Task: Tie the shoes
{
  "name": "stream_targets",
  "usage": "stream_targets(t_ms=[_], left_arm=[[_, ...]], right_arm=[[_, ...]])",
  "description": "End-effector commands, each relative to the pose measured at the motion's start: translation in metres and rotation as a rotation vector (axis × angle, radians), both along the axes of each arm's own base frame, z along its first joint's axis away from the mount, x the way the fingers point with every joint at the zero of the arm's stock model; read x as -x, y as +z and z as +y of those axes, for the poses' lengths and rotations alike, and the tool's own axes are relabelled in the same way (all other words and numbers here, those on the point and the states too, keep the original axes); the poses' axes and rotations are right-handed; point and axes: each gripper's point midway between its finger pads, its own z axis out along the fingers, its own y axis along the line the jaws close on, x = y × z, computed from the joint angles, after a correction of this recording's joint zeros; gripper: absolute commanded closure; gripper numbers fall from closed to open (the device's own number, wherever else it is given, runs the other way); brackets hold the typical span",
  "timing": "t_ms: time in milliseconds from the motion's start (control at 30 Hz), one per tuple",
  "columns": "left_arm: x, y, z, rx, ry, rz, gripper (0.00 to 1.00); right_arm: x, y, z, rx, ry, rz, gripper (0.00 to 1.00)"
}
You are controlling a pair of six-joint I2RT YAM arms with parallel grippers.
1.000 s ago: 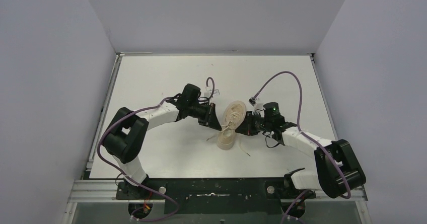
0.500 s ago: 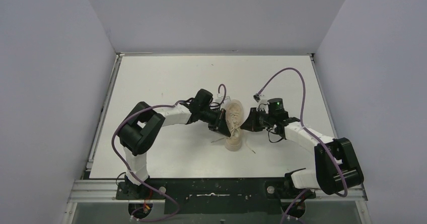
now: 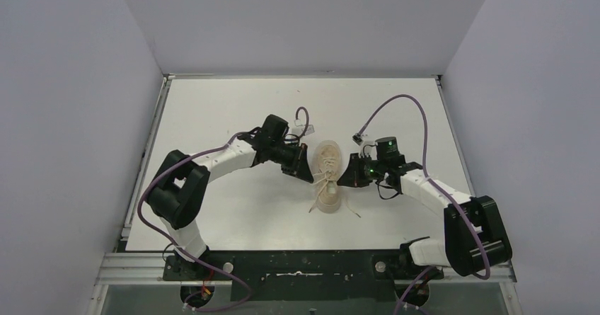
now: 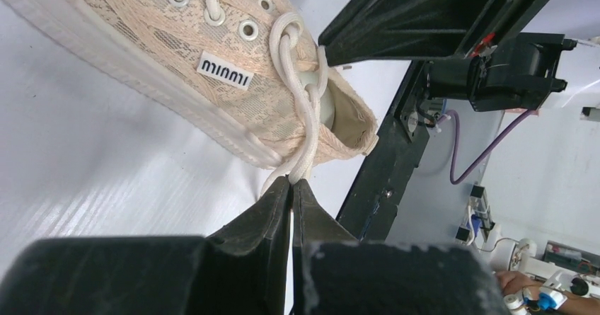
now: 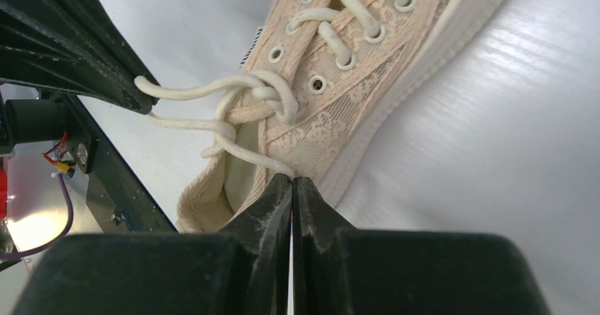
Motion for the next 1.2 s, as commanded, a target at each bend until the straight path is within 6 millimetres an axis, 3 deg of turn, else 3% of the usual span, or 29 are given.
stream_targets(t_ms=[0, 333, 467, 567, 667, 767, 867, 967, 1067, 1167], left_arm=[[-0.003, 0.022, -0.001, 0.001, -0.036, -0.062, 1.00], [0.002, 0.036, -0.014, 0.036, -0.070, -0.025, 0.98], [0.009, 0.029, -0.015, 0.007, -0.088, 0.004, 0.96], [0.008, 0.021, -0.004, -0.073, -0.077, -0.001, 0.89], [0.000, 0.024, 0.005, -0.123, -0.067, -0.044, 0.78], [-0.016, 0.041, 0.009, -0.112, -0.035, -0.109, 0.65], [-0.028, 0.057, 0.008, -0.109, -0.027, -0.164, 0.58], [-0.042, 0.063, 0.001, -0.103, -0.015, -0.199, 0.42], [-0.055, 0.064, -0.017, -0.059, -0.012, -0.181, 0.42], [-0.060, 0.058, -0.037, -0.039, -0.039, -0.112, 0.50]], right_arm=[[0.002, 0.021, 0.014, -0.079, 0.038, -0.072, 1.00], [-0.015, 0.034, 0.031, -0.110, 0.076, -0.102, 1.00], [-0.012, 0.030, 0.029, -0.096, 0.078, -0.100, 1.00], [-0.010, 0.025, 0.029, -0.092, 0.083, -0.081, 1.00], [-0.010, 0.022, 0.027, -0.085, 0.083, -0.083, 1.00], [-0.010, 0.021, 0.027, -0.077, 0.095, -0.078, 1.00], [-0.009, 0.022, 0.026, -0.069, 0.104, -0.077, 1.00], [-0.008, 0.022, 0.026, -0.066, 0.103, -0.075, 1.00], [-0.008, 0.025, 0.025, -0.066, 0.097, -0.080, 1.00], [-0.008, 0.026, 0.024, -0.066, 0.093, -0.085, 1.00]])
